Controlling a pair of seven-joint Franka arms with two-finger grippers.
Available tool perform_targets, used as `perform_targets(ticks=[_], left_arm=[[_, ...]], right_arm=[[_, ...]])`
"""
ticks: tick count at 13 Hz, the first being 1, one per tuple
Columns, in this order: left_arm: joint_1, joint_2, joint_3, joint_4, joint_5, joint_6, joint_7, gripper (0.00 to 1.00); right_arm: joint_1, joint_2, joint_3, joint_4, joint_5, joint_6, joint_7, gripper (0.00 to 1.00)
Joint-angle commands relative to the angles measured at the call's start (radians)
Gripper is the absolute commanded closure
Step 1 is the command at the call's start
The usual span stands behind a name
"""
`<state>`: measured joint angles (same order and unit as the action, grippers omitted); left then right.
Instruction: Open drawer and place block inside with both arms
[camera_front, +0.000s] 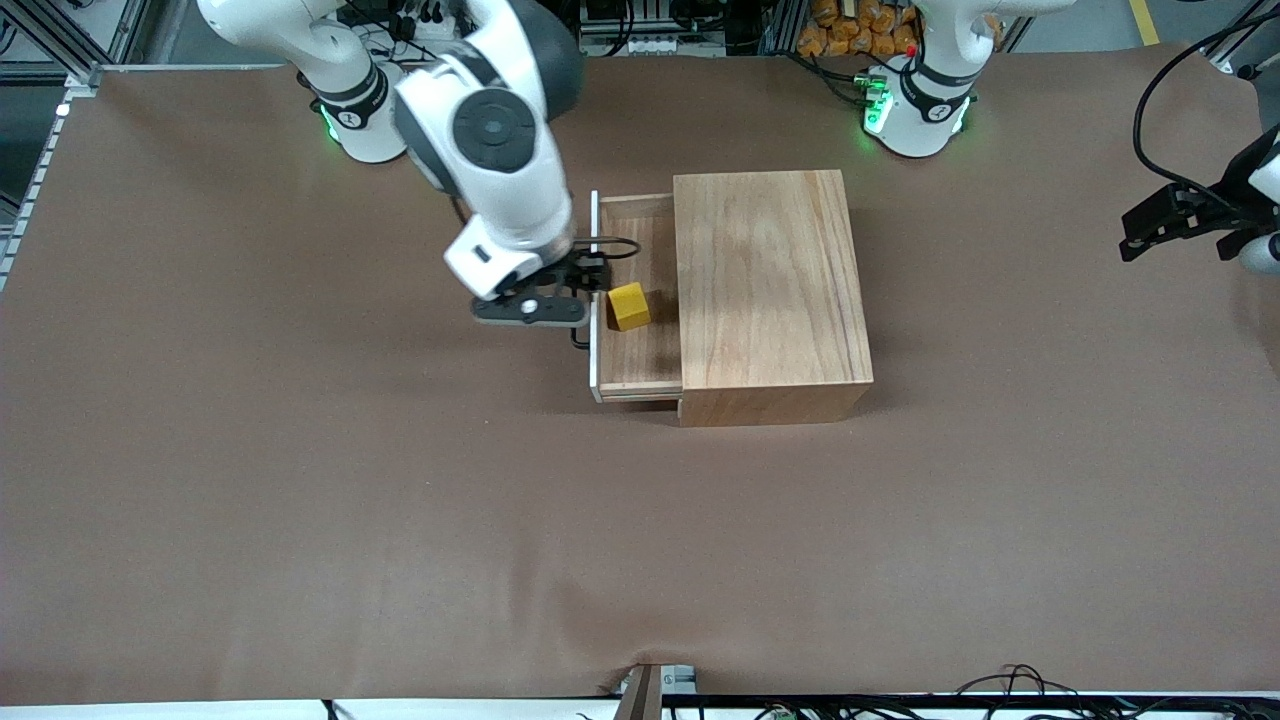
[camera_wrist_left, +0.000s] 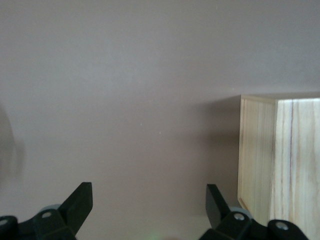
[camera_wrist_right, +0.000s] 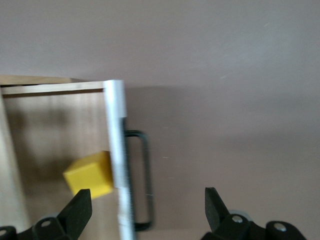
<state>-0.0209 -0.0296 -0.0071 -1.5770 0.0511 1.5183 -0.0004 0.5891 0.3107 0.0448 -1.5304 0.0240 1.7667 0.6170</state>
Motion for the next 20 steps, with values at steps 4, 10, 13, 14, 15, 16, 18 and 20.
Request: perform_targets(ticks=[4, 10, 13, 14, 15, 16, 18, 20], left_arm=[[0.082, -0.042, -0.087, -0.031, -0.025, -0.029, -0.007, 0.00], [0.012, -0.035, 0.001, -0.017, -0.039, -0.044, 0.017, 0.00], [0.012, -0.035, 0.002, -0.012, -0.039, -0.056, 0.008, 0.00], [0.010, -0.036, -0.002, -0.012, -0.039, -0.056, 0.002, 0.00], [0.012, -0.036, -0.010, -0.011, -0.039, -0.055, -0.004, 0.00], [0.012, -0.035, -0.013, -0.008, -0.039, -0.055, -0.010, 0.00], [0.018, -0.036, -0.011, -0.005, -0.040, -0.055, -0.010, 0.00], [0.019, -0.033, -0.010, 0.027, -0.039, -0.055, -0.021, 0.00]], right_arm=[[-0.274, -0.146, 0.018, -0.028, 0.011, -0.180, -0.385, 0.00], [-0.589, -0.289, 0.035, -0.027, 0.017, -0.299, -0.603, 0.00], [-0.650, -0.337, 0.035, -0.013, 0.005, -0.318, -0.600, 0.00], [-0.657, -0.338, 0.032, 0.005, 0.002, -0.340, -0.597, 0.00], [-0.676, -0.338, 0.033, 0.024, 0.002, -0.364, -0.596, 0.00], [-0.686, -0.338, 0.033, 0.032, 0.004, -0.383, -0.595, 0.00], [-0.683, -0.341, 0.030, 0.033, 0.008, -0.400, -0.595, 0.00], [-0.657, -0.343, 0.026, 0.032, 0.008, -0.415, -0.597, 0.00]])
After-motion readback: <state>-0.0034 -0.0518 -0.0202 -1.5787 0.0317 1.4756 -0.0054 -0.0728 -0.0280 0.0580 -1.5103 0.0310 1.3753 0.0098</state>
